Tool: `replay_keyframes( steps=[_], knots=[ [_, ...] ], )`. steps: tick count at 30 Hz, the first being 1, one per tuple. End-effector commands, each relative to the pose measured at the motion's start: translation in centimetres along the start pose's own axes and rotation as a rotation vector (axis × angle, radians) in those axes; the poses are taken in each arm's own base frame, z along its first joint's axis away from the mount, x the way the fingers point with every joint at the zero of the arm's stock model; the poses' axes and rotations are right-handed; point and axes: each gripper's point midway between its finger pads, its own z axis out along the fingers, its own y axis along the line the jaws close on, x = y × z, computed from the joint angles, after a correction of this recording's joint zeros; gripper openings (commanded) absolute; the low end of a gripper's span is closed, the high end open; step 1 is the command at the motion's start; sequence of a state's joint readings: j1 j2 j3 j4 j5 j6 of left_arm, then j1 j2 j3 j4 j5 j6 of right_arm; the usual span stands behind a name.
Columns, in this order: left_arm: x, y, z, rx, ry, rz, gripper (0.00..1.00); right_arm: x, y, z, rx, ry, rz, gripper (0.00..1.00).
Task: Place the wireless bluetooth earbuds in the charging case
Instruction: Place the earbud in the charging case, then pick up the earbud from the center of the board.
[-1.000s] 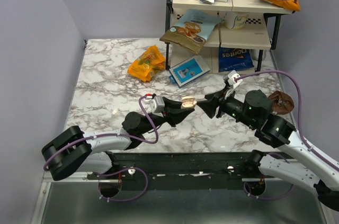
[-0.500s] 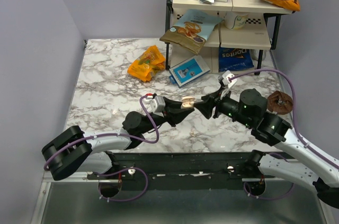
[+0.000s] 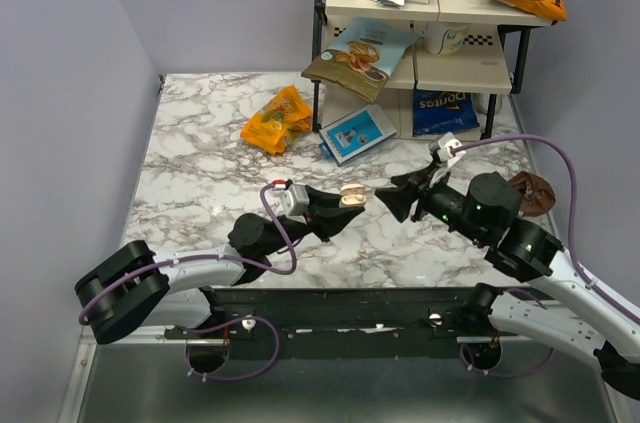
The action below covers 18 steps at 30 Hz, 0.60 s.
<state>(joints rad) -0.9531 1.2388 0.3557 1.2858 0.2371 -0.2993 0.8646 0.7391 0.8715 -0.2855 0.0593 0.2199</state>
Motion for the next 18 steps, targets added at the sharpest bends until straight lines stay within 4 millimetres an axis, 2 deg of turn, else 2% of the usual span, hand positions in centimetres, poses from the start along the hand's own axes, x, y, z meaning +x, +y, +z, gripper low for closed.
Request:
replay_keyframes(
  steps=[1,3,5,6,7,8,9,10,11,12,16,18],
  knots=[
    [-4.7,-0.5,-1.1,-0.009,-0.173,0.088,0.0,3.7,-1.8,0.2,0.084,0.091,0.011,0.59],
    [-5.3,-0.4,-1.8,-0.03,-0.184,0.101,0.0,6.1,-1.9,0.7,0.077,0.154,0.024,0.58],
    [-4.5,0.1,-2.6,-0.063,-0.152,0.106,0.0,9.9,-1.7,1.1,0.056,0.262,0.052,0.57],
    [-5.3,0.0,-3.0,-0.068,-0.167,0.117,0.0,11.2,-1.5,1.1,0.048,0.301,0.063,0.56],
    [-4.2,0.5,-3.4,-0.093,-0.119,0.114,0.0,12.5,-1.6,1.0,0.051,0.343,0.076,0.56],
    [-4.0,0.6,-3.6,-0.103,-0.104,0.121,0.0,14.7,-1.8,0.8,0.062,0.403,0.103,0.55],
    [-4.7,0.4,-3.9,-0.106,-0.117,0.125,0.0,16.2,-1.6,0.7,0.049,0.449,0.122,0.55],
    [-3.9,0.6,-4.5,-0.119,-0.091,0.123,0.0,17.3,-1.7,0.5,0.056,0.478,0.135,0.54],
    [-3.9,0.8,-4.8,-0.132,-0.094,0.124,0.0,18.8,-1.8,0.1,0.067,0.513,0.16,0.53],
    [-4.5,0.7,-5.1,-0.137,-0.114,0.126,0.0,19.5,-1.8,0.1,0.068,0.525,0.169,0.53],
    [-3.9,0.8,-5.9,-0.153,-0.098,0.113,0.0,22.1,-2.2,0.2,0.091,0.589,0.204,0.49],
    [-3.8,0.6,-6.0,-0.148,-0.096,0.108,0.0,22.4,-2.2,0.6,0.098,0.586,0.218,0.48]
  ],
)
